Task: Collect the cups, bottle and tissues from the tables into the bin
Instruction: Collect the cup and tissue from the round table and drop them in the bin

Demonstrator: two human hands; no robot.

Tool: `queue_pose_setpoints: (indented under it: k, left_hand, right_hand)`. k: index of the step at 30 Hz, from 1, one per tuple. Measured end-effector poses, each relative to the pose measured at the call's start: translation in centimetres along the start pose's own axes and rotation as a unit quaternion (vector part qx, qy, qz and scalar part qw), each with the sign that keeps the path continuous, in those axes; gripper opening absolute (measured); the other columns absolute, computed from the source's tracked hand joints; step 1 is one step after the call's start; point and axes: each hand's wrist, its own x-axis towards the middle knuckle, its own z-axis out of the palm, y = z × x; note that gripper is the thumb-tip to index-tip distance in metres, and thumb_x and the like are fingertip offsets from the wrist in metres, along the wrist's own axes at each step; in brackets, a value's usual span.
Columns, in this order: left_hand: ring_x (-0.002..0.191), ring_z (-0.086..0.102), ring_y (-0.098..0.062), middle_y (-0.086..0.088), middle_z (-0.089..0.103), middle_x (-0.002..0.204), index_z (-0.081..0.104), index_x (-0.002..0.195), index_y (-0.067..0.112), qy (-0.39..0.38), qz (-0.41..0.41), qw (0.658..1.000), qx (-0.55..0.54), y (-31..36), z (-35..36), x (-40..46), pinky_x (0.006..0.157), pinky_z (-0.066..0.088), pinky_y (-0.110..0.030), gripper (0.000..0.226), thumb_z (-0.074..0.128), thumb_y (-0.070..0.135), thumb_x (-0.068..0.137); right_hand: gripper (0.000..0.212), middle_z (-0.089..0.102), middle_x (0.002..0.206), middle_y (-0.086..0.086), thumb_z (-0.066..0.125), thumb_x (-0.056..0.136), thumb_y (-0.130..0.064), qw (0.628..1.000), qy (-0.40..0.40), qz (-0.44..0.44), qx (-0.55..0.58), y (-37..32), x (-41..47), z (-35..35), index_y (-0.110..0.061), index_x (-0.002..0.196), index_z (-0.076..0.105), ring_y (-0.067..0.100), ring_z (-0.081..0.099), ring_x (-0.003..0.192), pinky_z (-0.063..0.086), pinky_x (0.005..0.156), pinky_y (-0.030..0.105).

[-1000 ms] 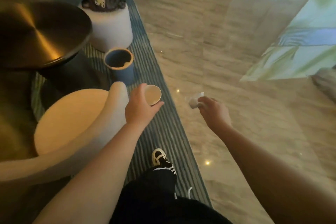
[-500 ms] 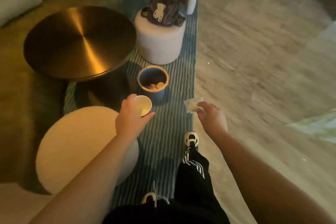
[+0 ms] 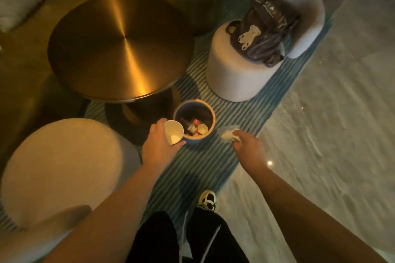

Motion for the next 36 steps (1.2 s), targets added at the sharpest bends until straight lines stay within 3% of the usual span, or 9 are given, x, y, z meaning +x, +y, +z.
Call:
queue_pose_setpoints:
  k: [7,12,15,17,20,22,26,30,36]
  left_hand:
    - [0.099,0.052,-0.016,0.002,0.045,0.117,0.036,0.122,0.029,-0.009,-0.04,0.998,-0.051,2.9,7.1,8.9,0.074,0.044,-0.029,0.081,0.086,0.04,0.059]
    - [0.108,0.053,-0.021,0.003,0.043,0.12,0.033,0.127,0.029,-0.047,-0.096,0.993,-0.056,0.9,13.4,15.7,0.084,0.05,-0.041,0.091,0.087,0.042,0.056]
    - [0.122,0.046,-0.021,0.001,0.04,0.136,0.028,0.139,0.027,-0.072,-0.119,0.988,-0.073,-1.4,16.7,18.4,0.095,0.046,-0.044,0.106,0.088,0.045,0.053]
    - [0.128,0.04,-0.017,0.003,0.038,0.142,0.025,0.143,0.03,-0.084,-0.118,0.986,-0.086,-2.8,18.0,19.3,0.1,0.043,-0.042,0.11,0.086,0.048,0.053]
    - [0.123,0.044,-0.013,0.005,0.045,0.135,0.034,0.138,0.035,-0.097,-0.087,0.984,-0.119,-4.9,18.4,19.5,0.097,0.045,-0.04,0.092,0.075,0.059,0.06]
    - [0.122,0.046,-0.018,-0.001,0.049,0.133,0.036,0.138,0.027,-0.11,-0.072,0.987,-0.096,-6.6,18.4,19.5,0.098,0.044,-0.041,0.082,0.065,0.063,0.07]
    - [0.131,0.036,-0.02,-0.007,0.043,0.142,0.029,0.145,0.021,-0.064,-0.105,0.992,-0.017,-9.4,17.9,18.7,0.103,0.024,-0.028,0.077,0.054,0.06,0.083]
    - [0.144,0.01,-0.017,-0.002,0.018,0.157,0.011,0.151,0.027,-0.093,-0.155,0.983,-0.007,-11.1,16.0,18.3,0.116,0.015,-0.038,0.081,0.043,0.064,0.087]
    - [0.144,0.013,-0.022,-0.007,0.021,0.156,0.016,0.151,0.019,-0.073,-0.152,0.985,0.027,-9.2,11.0,17.5,0.115,0.018,-0.042,0.078,0.043,0.059,0.09]
  right_hand:
    - [0.022,0.067,0.11,0.009,0.054,0.093,-0.018,0.999,-0.005,-0.036,0.03,2.6,9.7,0.6,-0.017,0.112,0.064,0.025,0.06,0.101,0.039,0.082,0.026]
    - [0.028,0.063,0.122,0.003,0.049,0.095,-0.021,0.999,-0.047,-0.007,0.02,4.5,16.9,4.8,-0.022,0.12,0.06,0.02,0.055,0.112,0.041,0.095,0.031]
    - [0.027,0.064,0.119,0.002,0.048,0.095,-0.017,0.999,-0.029,-0.018,0.041,5.3,20.3,7.4,-0.021,0.118,0.062,0.013,0.055,0.105,0.038,0.088,0.022]
    - [0.025,0.066,0.113,0.005,0.05,0.094,-0.016,0.999,-0.032,-0.027,0.019,5.6,22.3,9.1,-0.019,0.116,0.062,0.016,0.06,0.099,0.045,0.084,0.024]
    - [0.022,0.066,0.108,0.005,0.05,0.095,-0.024,0.998,-0.062,-0.003,0.016,5.1,24.9,11.9,-0.023,0.114,0.061,0.016,0.064,0.09,0.056,0.079,0.035]
    - [0.025,0.063,0.118,0.004,0.051,0.094,-0.025,0.998,-0.061,-0.007,0.012,4.4,26.1,14.0,-0.022,0.117,0.06,0.017,0.06,0.103,0.052,0.086,0.033]
    - [0.036,0.054,0.132,0.003,0.054,0.092,-0.028,0.995,-0.101,0.007,-0.012,3.4,27.7,17.8,-0.025,0.128,0.05,0.022,0.05,0.119,0.041,0.093,0.034]
    - [0.058,0.042,0.145,0.004,0.057,0.091,-0.034,0.987,-0.156,0.018,-0.027,2.9,28.4,19.6,-0.026,0.143,0.032,0.024,0.042,0.13,0.039,0.105,0.043]
    - [0.062,0.038,0.148,0.008,0.054,0.091,-0.035,0.983,-0.171,-0.027,-0.062,0.6,27.2,16.2,-0.019,0.146,0.029,0.026,0.037,0.134,0.037,0.107,0.046]
